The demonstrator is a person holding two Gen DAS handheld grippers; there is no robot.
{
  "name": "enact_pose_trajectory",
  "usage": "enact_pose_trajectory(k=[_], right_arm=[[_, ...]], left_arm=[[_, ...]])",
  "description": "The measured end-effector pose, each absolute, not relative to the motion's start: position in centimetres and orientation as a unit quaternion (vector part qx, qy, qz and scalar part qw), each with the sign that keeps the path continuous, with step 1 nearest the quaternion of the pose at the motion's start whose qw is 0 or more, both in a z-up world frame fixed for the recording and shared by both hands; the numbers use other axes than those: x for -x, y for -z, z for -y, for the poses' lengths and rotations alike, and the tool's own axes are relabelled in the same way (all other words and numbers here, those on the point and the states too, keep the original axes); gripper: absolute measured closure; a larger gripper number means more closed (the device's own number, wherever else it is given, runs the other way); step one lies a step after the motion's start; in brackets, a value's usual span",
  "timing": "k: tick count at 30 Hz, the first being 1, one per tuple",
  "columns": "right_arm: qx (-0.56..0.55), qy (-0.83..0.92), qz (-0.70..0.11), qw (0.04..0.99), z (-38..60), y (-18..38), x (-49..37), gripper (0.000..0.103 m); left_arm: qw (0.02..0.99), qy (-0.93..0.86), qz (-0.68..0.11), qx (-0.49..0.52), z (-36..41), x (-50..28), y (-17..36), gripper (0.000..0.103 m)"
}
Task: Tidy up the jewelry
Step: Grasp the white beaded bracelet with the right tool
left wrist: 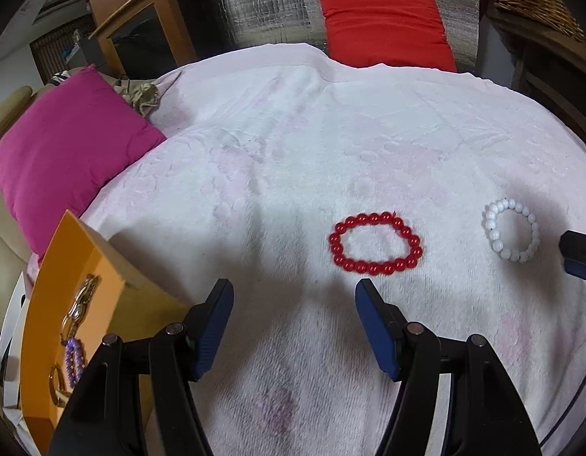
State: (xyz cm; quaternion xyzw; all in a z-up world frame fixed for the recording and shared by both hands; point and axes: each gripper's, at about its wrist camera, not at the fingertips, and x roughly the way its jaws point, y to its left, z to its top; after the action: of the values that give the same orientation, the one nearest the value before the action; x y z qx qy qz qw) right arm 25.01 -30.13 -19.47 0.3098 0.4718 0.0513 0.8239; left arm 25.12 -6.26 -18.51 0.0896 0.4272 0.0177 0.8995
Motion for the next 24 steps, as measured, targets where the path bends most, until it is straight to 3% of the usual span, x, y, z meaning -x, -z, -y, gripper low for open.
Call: enact_pose_trajectory(k=[13,18,24], right_arm=[[-0.295,-0.022,-0.456,0.839,29.7,20.3,-27.8,0.061],[-0.271,-0.014,-0.459,0.846,29.1,20.3,-28.3,0.060],[-0.232,0.001,-0.460,0.857,28.5,20.2,-28.4,0.074]], left_arm=[[0.902,-0.008,-0.422,-0.088,6.9,-27.9,19.0,0.035],[0.903,0.001,-0.421,-0.085,7.2,-28.5,19.3,0.026],[0.896,0.039,-0.440,-0.049,7.4,-29.1,20.2,0.026]])
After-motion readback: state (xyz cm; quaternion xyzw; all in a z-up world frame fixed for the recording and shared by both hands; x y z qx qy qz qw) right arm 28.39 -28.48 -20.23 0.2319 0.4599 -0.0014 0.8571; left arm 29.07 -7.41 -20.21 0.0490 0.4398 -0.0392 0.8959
